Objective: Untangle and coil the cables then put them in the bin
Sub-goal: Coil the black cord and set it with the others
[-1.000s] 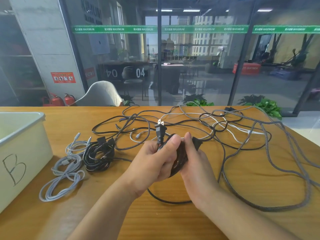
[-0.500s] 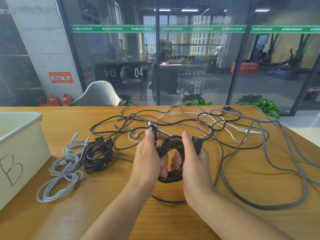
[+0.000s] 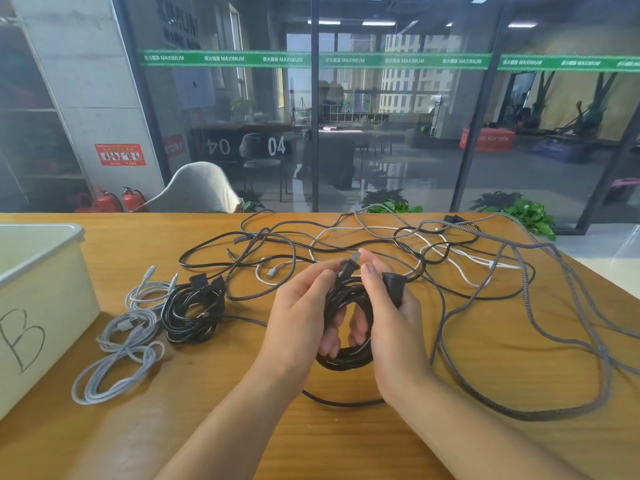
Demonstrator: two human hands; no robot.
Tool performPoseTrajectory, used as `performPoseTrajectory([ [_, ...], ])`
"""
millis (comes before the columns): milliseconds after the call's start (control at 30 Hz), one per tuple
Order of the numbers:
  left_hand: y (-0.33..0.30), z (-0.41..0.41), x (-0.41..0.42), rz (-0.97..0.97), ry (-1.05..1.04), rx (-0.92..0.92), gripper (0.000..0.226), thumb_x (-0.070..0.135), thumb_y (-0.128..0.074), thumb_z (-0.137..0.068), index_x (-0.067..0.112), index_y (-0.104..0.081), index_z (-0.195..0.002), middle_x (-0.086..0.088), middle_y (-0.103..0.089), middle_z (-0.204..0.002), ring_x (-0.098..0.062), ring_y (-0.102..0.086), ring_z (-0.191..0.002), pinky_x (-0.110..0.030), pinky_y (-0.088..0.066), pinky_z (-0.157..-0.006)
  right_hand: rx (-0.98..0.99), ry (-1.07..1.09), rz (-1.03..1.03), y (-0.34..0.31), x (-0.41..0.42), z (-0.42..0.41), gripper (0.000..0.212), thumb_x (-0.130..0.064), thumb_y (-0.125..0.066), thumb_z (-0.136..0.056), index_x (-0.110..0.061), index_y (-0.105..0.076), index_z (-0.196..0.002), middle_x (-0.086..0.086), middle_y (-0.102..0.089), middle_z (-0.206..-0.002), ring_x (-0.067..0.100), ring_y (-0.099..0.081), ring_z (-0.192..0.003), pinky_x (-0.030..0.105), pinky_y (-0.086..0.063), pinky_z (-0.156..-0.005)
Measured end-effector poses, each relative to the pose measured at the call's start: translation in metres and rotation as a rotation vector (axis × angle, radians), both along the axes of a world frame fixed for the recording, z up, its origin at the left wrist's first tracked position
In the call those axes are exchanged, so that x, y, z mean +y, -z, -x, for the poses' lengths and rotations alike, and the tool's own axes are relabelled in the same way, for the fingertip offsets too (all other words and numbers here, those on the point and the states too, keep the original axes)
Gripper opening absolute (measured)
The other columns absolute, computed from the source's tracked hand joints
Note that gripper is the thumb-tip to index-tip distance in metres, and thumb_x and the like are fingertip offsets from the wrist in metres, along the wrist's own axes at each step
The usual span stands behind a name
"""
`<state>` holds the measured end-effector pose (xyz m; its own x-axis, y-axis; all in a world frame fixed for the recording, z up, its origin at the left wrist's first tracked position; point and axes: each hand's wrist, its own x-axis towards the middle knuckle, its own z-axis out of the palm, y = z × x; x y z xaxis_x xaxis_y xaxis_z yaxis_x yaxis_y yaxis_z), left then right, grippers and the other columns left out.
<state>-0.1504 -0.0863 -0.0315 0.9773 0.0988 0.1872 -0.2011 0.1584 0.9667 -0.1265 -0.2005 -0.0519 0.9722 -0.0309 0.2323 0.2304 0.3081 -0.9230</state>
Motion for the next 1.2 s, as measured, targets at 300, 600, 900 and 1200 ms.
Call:
performPoseTrajectory([
  [300,0.002,0.001,-0.007,-0.016,-0.018,-0.003,0.039,0.036,-0.043,-0.11,0.023,-0.075,-0.092,-0.009,-0.048,-0.062,-0.018,-0.032,-0.038,-0.03,-0.035,-0.045,-0.017,0.018,-0.001,0.0,-0.002,-0.004,0.023,-0.029,-0.063,-0.101,-0.006,-0.069,-0.099,0.01,-0.04,-0.053,0.02,-0.037,-0.043,0.032,-0.033,-0.043],
  [600,0.002,0.009,-0.026,-0.161,-0.068,-0.21,0.03,0.039,-0.049,-0.103,0.031,-0.078,-0.106,0.016,-0.055,-0.062,-0.005,-0.047,-0.053,-0.021,-0.041,-0.055,0.068,0.088,0.003,-0.004,-0.009,-0.009,0.029,-0.03,-0.059,-0.104,-0.009,-0.065,-0.085,0.0,-0.044,-0.054,0.019,-0.042,-0.049,0.028,-0.038,-0.045],
  [900,0.005,-0.011,0.013,0.11,-0.359,-0.098,0.03,0.043,-0.057,-0.103,0.024,-0.08,-0.098,0.002,-0.026,-0.06,-0.017,-0.021,-0.053,-0.028,-0.025,-0.048,0.058,-0.168,0.274,0.008,-0.007,-0.013,0.027,-0.05,-0.063,-0.098,-0.024,-0.067,-0.094,-0.002,-0.063,-0.082,0.019,-0.06,-0.077,0.037,-0.052,-0.085],
  [1200,-0.004,-0.01,0.02,0.265,-0.268,-0.083,0.031,0.042,-0.057,-0.103,0.021,-0.076,-0.09,-0.001,-0.021,-0.069,-0.018,-0.013,-0.058,-0.033,-0.013,-0.052,0.206,-0.172,0.249,0.025,-0.003,-0.018,0.028,-0.031,-0.072,-0.096,-0.006,-0.073,-0.107,0.01,-0.059,-0.083,0.013,-0.053,-0.053,0.035,-0.056,-0.054],
])
